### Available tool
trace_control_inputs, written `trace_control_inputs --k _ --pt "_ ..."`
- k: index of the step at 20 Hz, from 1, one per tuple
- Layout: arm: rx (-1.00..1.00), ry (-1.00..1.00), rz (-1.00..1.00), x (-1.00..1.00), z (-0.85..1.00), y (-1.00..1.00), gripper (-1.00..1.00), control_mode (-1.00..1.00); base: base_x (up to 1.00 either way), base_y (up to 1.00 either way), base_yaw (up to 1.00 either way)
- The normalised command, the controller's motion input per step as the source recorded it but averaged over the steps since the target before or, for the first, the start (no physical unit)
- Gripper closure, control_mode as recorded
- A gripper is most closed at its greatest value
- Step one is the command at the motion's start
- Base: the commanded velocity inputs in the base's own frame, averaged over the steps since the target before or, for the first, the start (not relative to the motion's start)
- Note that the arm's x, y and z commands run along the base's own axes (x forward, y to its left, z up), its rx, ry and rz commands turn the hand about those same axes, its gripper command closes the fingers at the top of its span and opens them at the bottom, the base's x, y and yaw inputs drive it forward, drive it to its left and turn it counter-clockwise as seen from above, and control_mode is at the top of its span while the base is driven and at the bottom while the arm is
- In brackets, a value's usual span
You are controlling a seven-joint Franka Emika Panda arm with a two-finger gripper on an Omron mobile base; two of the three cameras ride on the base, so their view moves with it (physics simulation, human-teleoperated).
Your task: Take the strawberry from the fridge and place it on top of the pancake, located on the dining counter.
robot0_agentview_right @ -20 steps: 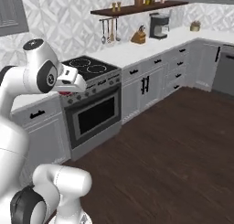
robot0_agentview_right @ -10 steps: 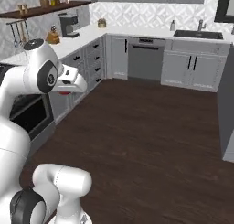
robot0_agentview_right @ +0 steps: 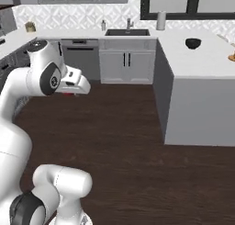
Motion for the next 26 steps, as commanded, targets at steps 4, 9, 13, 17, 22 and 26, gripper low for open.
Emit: trace_control_inputs --k 4,9,13,17,22,26 --pt "0.0 0.0 0.0 0.0 0.0 0.0 1.0 1.0 1.0 -0.54 -0.31" --pt "0.0 0.0 0.0 0.0 0.0 0.0 1.0 1.0 1.0 -0.69 -0.2" --pt "0.0 0.0 0.0 0.0 0.0 0.0 1.0 1.0 1.0 -0.92 -0.02" --pt "0.0 0.0 0.0 0.0 0.0 0.0 1.0 1.0 1.0 -1.0 0.0" --pt "0.0 0.0 0.0 0.0 0.0 0.0 1.0 1.0 1.0 -1.0 0.06" --pt "0.0 0.0 0.0 0.0 0.0 0.0 1.0 1.0 1.0 -1.0 0.14"
